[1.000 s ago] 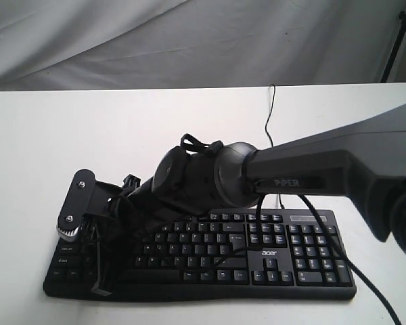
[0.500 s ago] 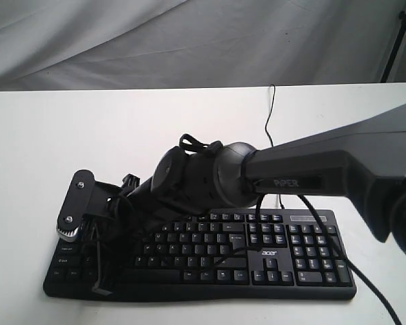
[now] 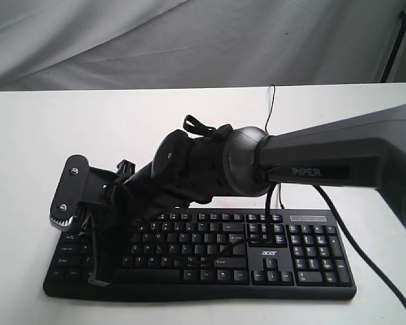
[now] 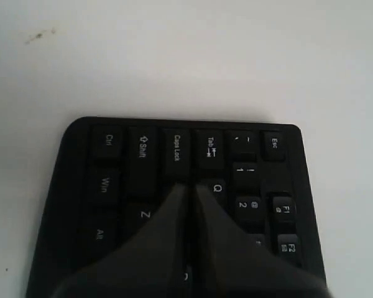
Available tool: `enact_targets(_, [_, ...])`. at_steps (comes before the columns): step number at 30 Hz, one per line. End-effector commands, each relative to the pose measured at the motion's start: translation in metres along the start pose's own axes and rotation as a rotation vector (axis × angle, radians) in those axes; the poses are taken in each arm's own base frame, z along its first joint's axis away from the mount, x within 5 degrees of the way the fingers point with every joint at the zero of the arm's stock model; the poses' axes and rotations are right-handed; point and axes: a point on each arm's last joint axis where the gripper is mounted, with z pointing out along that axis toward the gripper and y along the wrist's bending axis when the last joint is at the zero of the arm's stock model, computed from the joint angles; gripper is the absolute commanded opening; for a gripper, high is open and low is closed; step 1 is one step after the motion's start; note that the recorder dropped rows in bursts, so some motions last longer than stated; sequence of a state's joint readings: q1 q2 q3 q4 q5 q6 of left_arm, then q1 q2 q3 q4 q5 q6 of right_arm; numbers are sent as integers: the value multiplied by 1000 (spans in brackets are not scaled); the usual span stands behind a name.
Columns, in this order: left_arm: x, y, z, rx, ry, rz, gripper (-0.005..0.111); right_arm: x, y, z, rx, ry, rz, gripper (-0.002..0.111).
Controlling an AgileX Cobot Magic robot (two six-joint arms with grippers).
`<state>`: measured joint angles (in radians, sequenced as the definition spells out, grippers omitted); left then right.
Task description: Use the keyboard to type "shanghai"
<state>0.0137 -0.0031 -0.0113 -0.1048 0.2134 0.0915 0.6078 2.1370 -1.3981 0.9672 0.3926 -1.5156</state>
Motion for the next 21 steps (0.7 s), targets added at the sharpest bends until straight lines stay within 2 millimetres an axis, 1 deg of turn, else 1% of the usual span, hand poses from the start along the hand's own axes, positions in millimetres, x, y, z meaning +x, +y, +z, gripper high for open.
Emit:
enact_targets(1, [0, 0, 0, 5, 4, -5, 1, -4, 1, -6, -19, 1, -14, 0])
enact_targets(14, [0, 0, 0, 5, 4, -5, 1, -3, 2, -6, -31, 7, -16, 0])
enact_targets(21, [0, 0, 0, 5, 4, -5, 1, 5, -8, -11, -47, 17, 29, 0])
